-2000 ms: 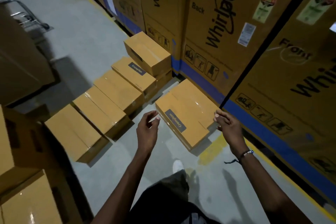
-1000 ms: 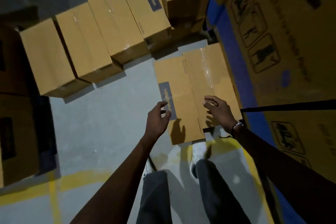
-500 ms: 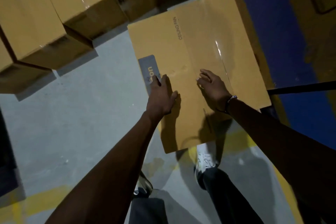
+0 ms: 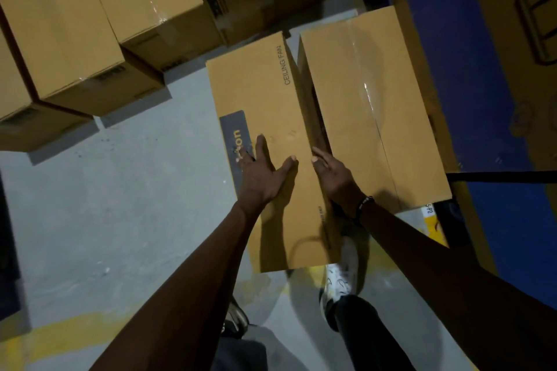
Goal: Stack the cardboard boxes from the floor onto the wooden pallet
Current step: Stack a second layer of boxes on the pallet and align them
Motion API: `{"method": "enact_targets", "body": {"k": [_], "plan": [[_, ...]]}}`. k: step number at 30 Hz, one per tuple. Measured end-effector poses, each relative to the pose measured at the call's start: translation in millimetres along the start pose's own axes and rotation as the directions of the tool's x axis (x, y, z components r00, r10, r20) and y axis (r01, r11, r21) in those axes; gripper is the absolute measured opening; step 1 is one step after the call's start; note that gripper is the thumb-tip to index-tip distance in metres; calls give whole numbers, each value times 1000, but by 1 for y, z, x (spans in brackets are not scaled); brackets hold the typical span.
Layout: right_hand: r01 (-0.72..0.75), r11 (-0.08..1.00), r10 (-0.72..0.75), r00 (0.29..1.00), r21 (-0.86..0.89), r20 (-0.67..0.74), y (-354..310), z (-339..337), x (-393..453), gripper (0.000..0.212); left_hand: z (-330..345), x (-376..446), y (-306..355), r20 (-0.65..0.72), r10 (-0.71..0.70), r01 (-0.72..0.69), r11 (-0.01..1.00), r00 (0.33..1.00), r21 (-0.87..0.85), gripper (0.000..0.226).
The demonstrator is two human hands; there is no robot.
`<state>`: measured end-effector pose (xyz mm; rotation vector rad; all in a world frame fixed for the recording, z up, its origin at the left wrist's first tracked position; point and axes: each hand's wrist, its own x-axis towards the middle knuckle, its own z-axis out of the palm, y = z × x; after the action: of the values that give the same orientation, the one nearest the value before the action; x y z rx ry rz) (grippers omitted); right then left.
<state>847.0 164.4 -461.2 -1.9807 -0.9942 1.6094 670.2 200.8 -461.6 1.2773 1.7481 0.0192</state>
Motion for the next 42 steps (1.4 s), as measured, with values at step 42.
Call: {"method": "enact_targets", "body": {"k": [42], "plan": [[-83, 996, 83, 996, -17, 11, -4, 83, 40, 93, -137, -26, -166, -146, 45, -135, 702, 988, -699, 107]]}}
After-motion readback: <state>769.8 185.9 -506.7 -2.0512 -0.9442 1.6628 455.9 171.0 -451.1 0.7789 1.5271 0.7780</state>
